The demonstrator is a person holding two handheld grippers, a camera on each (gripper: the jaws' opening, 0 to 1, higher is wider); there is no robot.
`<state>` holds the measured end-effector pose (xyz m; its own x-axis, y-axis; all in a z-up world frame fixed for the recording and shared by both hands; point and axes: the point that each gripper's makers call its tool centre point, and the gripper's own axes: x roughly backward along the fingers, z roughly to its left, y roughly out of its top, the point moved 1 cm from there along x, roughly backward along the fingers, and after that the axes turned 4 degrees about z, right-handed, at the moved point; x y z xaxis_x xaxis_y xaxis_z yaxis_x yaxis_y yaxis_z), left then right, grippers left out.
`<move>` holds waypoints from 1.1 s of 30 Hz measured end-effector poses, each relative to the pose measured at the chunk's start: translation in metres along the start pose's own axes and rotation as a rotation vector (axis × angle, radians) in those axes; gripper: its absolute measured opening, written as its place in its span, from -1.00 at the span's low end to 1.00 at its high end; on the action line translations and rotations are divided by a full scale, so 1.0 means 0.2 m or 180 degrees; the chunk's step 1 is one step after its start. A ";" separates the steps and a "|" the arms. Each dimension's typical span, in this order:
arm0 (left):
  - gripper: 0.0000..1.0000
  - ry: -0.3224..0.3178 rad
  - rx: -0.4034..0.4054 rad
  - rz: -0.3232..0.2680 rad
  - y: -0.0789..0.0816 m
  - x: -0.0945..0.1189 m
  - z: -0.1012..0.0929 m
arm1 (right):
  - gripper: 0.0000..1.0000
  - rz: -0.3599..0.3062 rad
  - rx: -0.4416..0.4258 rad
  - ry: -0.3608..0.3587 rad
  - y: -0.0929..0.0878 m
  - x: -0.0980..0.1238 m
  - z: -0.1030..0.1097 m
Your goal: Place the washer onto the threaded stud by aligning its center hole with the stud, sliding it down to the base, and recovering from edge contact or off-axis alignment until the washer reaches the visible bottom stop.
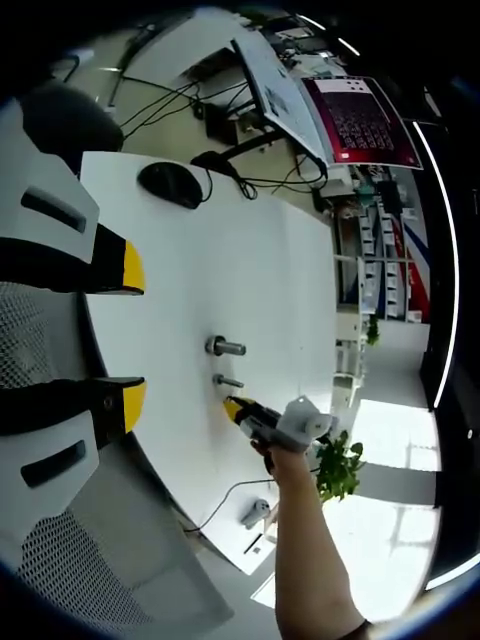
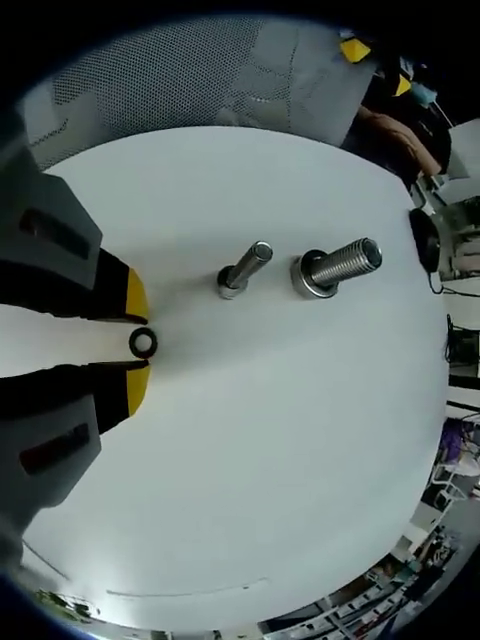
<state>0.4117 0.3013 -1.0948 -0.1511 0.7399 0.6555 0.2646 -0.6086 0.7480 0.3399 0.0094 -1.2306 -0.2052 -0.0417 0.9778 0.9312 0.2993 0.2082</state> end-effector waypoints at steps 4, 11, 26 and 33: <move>-0.38 -0.0003 -0.0004 0.0005 0.00 0.00 0.01 | -0.71 0.0020 0.0031 -0.0012 0.00 0.00 -0.01; -0.38 -0.0003 -0.0005 0.0005 0.00 0.00 0.00 | -0.72 0.0009 0.0018 -0.0078 0.00 0.01 0.02; -0.38 -0.0005 -0.0009 0.0009 0.00 0.00 0.01 | -0.72 -0.0291 0.0031 -0.0063 0.14 0.20 0.05; -0.38 -0.0006 -0.0011 0.0008 0.00 0.00 0.00 | -0.72 -0.0437 0.0013 0.0018 0.22 0.28 0.07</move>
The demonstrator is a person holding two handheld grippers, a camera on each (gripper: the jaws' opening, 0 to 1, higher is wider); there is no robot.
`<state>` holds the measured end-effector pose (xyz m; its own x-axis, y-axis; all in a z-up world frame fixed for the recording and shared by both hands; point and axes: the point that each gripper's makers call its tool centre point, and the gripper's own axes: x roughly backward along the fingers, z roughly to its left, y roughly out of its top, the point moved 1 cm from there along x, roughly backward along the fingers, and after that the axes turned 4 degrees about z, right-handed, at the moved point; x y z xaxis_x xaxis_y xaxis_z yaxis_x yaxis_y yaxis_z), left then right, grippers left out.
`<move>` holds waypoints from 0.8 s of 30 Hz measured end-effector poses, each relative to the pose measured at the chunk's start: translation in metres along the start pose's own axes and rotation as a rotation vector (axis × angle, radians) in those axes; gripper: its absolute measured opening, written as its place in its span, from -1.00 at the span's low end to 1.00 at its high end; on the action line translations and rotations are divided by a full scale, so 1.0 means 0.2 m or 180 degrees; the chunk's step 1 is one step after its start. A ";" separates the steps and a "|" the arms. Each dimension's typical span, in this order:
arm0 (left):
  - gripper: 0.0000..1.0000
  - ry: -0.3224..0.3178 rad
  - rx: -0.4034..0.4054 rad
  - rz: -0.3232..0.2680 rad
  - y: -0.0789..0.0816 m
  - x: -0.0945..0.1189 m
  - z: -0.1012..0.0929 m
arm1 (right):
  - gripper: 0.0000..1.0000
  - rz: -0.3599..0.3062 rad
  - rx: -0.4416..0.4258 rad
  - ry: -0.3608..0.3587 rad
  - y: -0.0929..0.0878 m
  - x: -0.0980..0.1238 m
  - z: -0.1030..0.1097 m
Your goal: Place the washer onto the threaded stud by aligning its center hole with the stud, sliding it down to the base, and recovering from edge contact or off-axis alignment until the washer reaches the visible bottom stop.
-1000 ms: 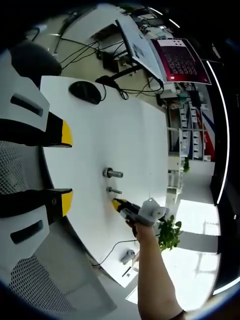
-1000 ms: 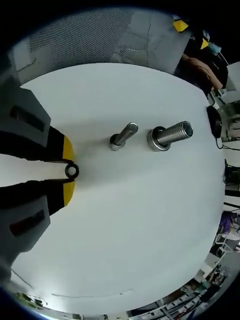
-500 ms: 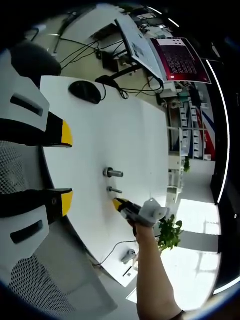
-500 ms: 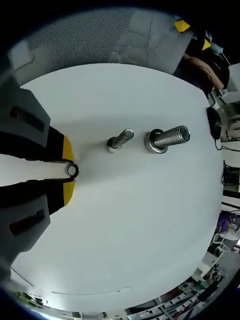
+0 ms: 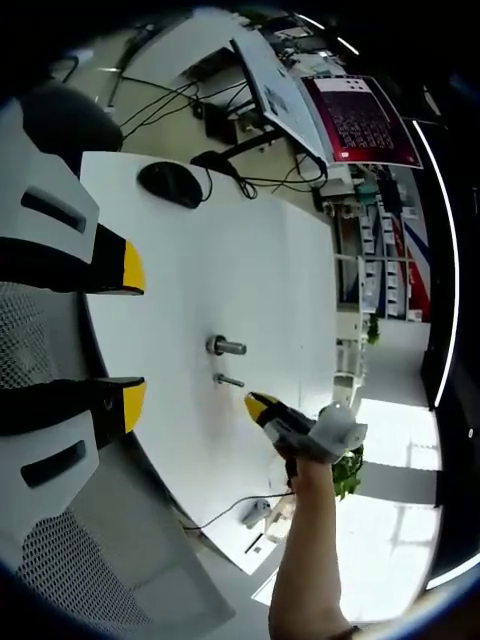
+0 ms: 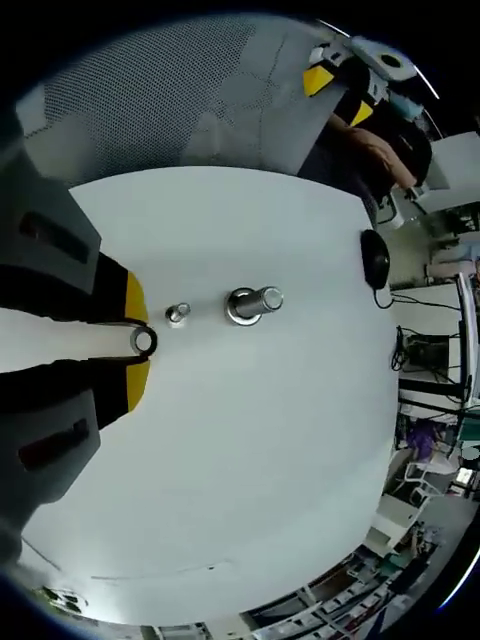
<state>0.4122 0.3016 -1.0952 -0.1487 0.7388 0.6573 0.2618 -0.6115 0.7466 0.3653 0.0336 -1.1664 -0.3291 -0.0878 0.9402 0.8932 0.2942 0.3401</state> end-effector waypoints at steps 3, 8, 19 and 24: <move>-0.38 0.0000 0.0001 -0.0001 0.00 0.00 0.00 | -0.72 -0.0003 0.0103 -0.0008 0.03 0.01 0.02; -0.38 0.0002 0.0002 -0.0004 0.00 0.00 0.00 | -0.72 -0.0052 0.0168 0.0122 0.09 0.02 0.08; -0.38 -0.0002 0.0003 -0.0006 0.00 0.00 0.00 | -0.72 0.0120 0.0300 0.0181 0.12 -0.03 0.11; -0.38 -0.0004 0.0005 -0.0010 0.00 0.00 0.00 | -0.72 0.0133 0.0319 0.0188 0.13 -0.05 0.11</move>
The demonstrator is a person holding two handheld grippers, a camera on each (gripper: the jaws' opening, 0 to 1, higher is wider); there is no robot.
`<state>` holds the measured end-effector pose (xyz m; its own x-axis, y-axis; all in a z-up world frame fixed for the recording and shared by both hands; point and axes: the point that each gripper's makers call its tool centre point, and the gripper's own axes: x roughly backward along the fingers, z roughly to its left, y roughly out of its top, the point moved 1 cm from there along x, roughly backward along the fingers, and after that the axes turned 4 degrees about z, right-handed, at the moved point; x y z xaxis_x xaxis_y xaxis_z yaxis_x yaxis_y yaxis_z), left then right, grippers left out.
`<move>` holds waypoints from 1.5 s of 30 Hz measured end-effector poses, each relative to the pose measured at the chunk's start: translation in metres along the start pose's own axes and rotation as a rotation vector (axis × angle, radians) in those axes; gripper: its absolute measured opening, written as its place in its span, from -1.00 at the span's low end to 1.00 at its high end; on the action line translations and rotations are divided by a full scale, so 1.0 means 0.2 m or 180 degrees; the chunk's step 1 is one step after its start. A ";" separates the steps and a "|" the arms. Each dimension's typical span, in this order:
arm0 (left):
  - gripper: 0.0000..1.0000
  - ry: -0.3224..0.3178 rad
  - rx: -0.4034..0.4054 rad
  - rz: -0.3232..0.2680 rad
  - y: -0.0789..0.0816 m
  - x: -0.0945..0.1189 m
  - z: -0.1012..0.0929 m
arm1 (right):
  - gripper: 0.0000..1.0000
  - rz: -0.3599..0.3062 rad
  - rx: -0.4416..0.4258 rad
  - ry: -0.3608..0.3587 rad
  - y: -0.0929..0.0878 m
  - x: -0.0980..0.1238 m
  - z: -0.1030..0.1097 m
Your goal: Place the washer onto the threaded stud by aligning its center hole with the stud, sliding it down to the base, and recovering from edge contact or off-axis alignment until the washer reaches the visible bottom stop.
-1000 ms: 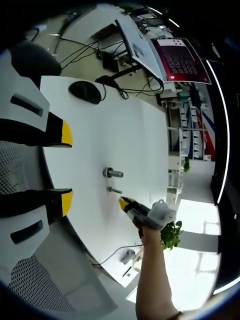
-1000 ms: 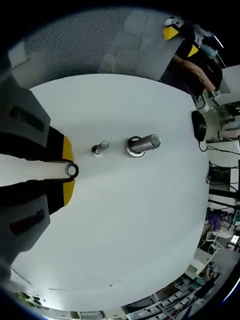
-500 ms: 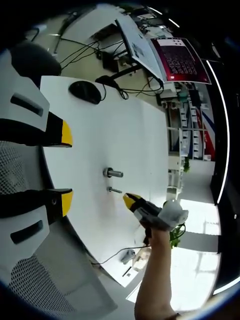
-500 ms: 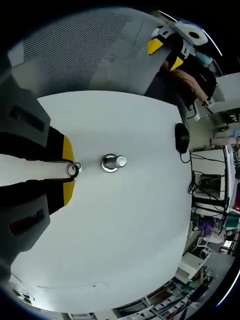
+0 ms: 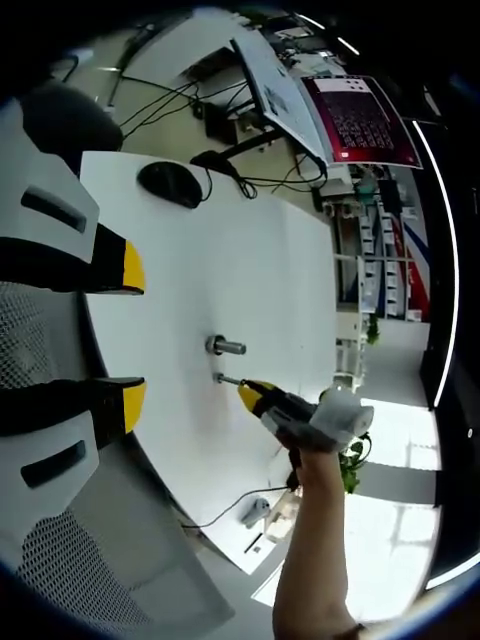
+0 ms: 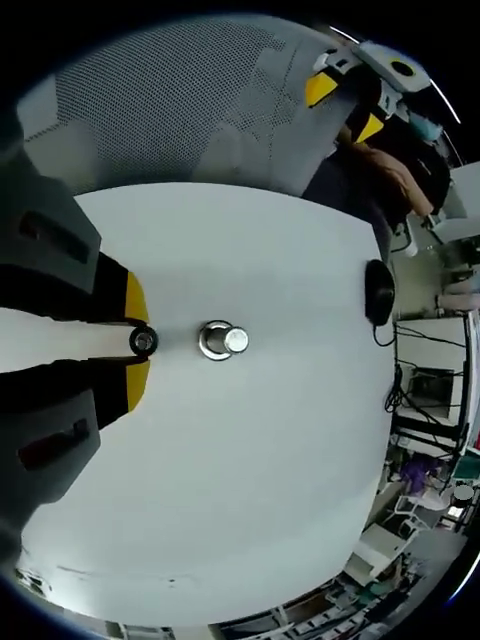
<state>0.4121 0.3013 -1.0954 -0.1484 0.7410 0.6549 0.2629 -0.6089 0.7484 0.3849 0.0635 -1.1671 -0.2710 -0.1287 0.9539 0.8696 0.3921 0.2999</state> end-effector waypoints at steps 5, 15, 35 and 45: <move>-0.38 -0.0005 -0.0003 0.0003 0.00 0.00 0.00 | -0.73 0.0064 0.0089 -0.0064 -0.01 0.01 -0.01; -0.38 -0.0012 -0.0009 0.0011 0.00 0.00 0.00 | -0.73 0.0215 0.0138 -0.0032 -0.04 -0.08 -0.03; -0.39 -0.0039 -0.0013 0.0012 0.00 0.00 -0.01 | -0.52 0.0280 -0.0062 -0.0081 -0.08 -0.20 0.00; -0.39 -0.0060 -0.0030 0.0026 -0.01 0.00 -0.01 | -0.33 -0.0485 -0.0642 -0.0153 -0.07 0.14 0.09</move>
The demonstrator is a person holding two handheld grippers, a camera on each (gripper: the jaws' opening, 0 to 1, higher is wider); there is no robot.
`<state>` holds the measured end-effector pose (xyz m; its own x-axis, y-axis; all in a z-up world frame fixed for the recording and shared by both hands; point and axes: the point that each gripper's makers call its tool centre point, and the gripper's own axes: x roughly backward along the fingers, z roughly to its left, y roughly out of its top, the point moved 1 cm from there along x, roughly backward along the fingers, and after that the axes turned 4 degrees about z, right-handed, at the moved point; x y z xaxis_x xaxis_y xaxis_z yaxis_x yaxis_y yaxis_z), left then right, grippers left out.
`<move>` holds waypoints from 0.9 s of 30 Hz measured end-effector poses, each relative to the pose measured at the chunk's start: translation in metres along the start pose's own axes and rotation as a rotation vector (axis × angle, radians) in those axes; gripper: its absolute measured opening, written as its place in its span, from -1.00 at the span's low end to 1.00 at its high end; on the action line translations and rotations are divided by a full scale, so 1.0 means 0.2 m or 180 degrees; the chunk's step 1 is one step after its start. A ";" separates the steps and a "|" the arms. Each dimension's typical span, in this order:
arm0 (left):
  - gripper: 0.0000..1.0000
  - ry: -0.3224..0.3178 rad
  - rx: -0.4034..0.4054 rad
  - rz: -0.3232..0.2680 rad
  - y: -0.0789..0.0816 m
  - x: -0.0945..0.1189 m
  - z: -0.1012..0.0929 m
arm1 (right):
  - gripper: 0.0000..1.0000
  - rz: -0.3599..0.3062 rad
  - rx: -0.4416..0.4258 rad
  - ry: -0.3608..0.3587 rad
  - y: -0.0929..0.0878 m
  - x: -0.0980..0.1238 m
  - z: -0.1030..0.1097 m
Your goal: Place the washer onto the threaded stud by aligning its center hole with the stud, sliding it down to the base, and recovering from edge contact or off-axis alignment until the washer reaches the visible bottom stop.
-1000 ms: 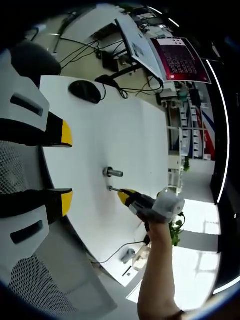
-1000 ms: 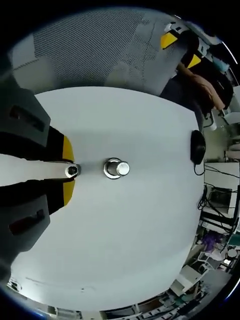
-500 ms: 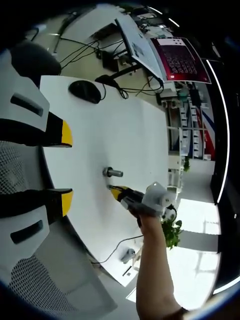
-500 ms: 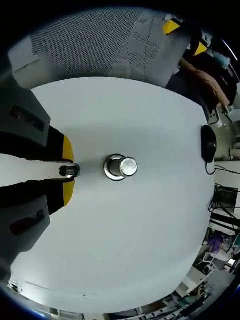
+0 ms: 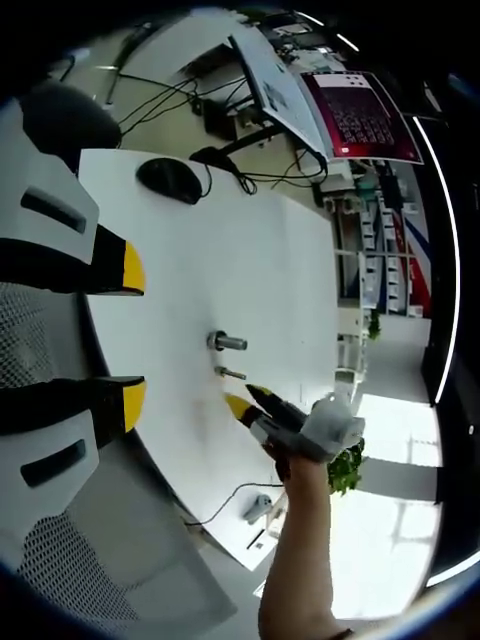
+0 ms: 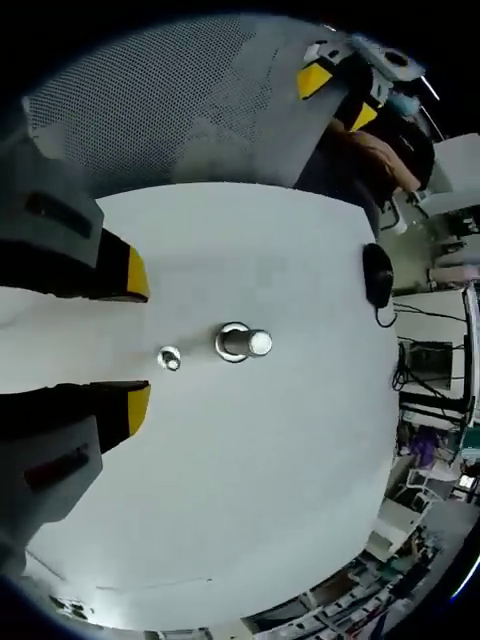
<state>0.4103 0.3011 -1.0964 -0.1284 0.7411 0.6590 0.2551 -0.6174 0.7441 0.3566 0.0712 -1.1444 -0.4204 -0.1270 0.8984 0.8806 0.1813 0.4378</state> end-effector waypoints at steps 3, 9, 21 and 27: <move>-0.39 0.0005 -0.0003 0.0001 0.00 0.00 -0.01 | -0.32 -0.0397 -0.0156 -0.0116 0.04 0.22 0.02; -0.36 0.0002 -0.0016 0.0005 0.01 0.01 -0.03 | -0.24 -0.1113 -0.0624 -0.0180 0.06 0.59 0.10; -0.31 -0.0033 -0.0052 0.0029 -0.01 0.00 -0.01 | -0.09 -0.1837 -0.1446 -0.0627 -0.22 0.97 0.20; -0.30 -0.0031 -0.0042 0.0020 0.00 0.01 -0.02 | -0.06 -0.2019 -0.1676 -0.0729 -0.34 1.02 0.28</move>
<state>0.4070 0.3018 -1.0955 -0.1176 0.7398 0.6625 0.2431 -0.6254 0.7415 0.1992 0.0882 -0.9878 -0.8519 0.1592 0.4989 0.4266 -0.3414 0.8375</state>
